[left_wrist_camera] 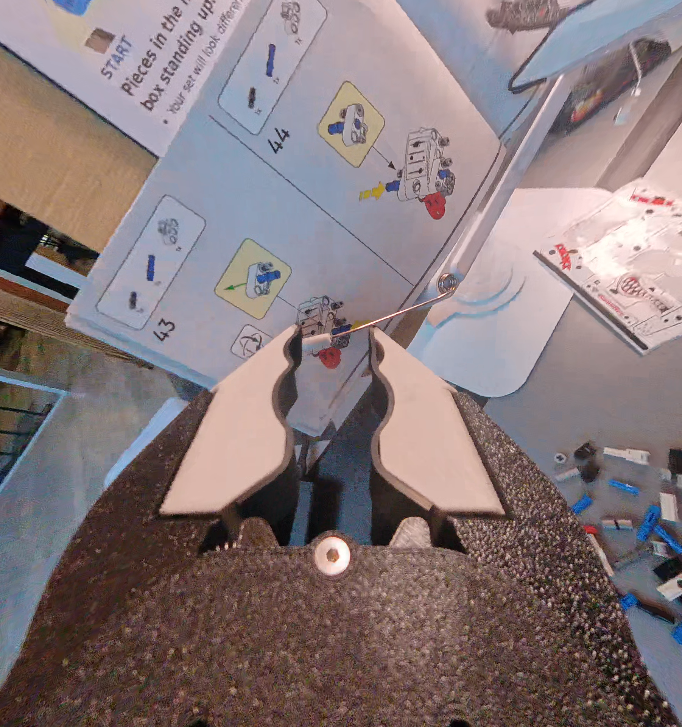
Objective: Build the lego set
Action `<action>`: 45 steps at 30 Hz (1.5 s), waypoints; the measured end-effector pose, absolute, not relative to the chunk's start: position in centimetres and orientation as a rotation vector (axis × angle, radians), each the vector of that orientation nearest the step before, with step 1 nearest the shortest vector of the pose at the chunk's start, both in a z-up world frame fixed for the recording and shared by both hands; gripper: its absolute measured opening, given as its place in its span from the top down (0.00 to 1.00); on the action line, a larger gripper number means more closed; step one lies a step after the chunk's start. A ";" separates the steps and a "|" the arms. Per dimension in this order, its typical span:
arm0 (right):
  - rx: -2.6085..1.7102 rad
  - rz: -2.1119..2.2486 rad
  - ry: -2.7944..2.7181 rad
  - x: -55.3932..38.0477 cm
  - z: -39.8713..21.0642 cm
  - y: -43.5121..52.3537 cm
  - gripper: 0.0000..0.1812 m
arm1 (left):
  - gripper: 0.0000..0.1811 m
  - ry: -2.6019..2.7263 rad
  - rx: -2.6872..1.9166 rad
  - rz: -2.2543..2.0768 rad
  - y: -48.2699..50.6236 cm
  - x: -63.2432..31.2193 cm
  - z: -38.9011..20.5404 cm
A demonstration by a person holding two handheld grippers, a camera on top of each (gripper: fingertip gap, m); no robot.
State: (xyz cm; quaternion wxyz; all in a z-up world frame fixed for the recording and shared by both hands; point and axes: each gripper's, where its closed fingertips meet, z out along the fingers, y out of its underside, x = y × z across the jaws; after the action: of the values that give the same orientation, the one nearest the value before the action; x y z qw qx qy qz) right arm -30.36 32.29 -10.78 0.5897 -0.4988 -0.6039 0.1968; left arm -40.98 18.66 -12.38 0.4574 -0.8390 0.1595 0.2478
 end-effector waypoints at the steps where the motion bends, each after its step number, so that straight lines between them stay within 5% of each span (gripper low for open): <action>1: -1.167 0.473 -1.405 -30.0 -10.8 32.5 0.62 | 0.80 0.336 -2.034 0.539 18.4 -41.0 -12.1; 11: -1.153 0.527 -1.363 -26.6 -10.4 34.6 0.63 | 0.80 0.042 -1.799 0.273 17.3 -39.3 -6.6; 19: -1.241 0.482 -1.294 -25.6 -10.8 39.0 0.60 | 0.81 -0.023 -1.886 0.312 19.4 -37.8 -11.5; 24: -1.210 0.490 -1.273 -25.5 -10.1 39.1 0.65 | 0.86 -0.196 -1.721 0.286 17.2 -38.8 -9.6; 35: -1.018 0.930 -1.391 -15.2 -5.3 26.3 0.68 | 0.78 -0.011 -1.638 0.084 9.6 -26.9 -11.4; 39: -0.923 1.007 -1.776 -7.3 -10.2 17.7 0.69 | 0.75 0.196 -1.801 -0.070 5.9 -19.2 -16.2; 45: -0.766 0.452 -2.184 -1.8 -22.3 14.2 0.58 | 0.69 0.373 -2.035 -0.261 -0.4 -12.0 -23.9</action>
State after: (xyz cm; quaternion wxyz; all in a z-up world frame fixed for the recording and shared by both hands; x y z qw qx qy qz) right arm -1.84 14.18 -22.34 0.3820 -0.3002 -0.8559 0.1771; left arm -11.96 -0.41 -23.85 0.5039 -0.8429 0.1546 -0.1079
